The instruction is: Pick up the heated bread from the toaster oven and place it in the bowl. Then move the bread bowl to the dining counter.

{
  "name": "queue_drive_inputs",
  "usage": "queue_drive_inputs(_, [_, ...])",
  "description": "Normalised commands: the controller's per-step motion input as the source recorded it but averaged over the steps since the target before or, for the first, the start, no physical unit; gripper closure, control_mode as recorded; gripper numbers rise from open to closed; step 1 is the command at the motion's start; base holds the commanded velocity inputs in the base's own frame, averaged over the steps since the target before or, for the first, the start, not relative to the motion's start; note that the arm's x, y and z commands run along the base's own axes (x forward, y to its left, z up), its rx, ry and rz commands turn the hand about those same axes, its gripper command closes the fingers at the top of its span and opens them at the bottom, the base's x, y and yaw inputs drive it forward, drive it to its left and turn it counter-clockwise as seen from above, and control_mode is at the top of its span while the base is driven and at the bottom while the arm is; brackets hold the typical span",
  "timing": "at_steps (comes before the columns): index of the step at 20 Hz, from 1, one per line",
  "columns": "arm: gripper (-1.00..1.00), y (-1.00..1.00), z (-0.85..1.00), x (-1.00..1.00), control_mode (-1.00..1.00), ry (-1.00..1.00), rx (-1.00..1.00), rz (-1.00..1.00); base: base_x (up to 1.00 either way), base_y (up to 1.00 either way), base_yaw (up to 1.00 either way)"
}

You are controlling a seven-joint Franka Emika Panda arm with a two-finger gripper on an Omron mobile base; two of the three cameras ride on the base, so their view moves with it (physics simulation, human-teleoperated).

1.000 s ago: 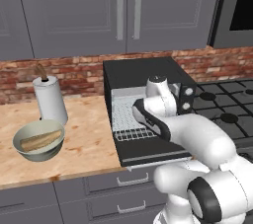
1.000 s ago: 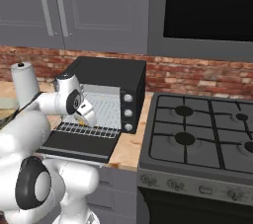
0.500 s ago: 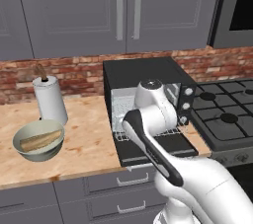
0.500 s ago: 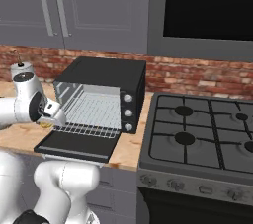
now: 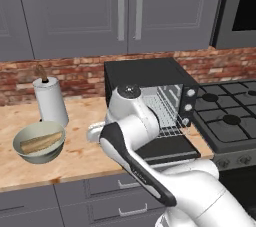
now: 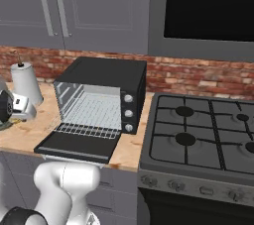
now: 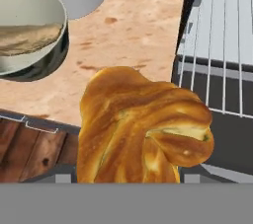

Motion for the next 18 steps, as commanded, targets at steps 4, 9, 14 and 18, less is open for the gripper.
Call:
queue_drive_inputs(4, [1.0,1.0,0.52,0.12,-1.0,0.0,-0.07,0.03,0.0,0.0,0.0])
queue_drive_inputs(9, [1.0,0.91,0.11,0.24,-1.0,0.05,-0.12,0.0,0.0,0.0,0.0])
queue_drive_inputs(14, [1.0,0.38,-0.36,0.11,-1.0,0.03,0.01,0.02,0.0,0.0,0.0])
queue_drive_inputs(18, [1.0,0.43,-0.22,0.3,-1.0,0.0,0.05,0.0,0.0,0.0,0.0])
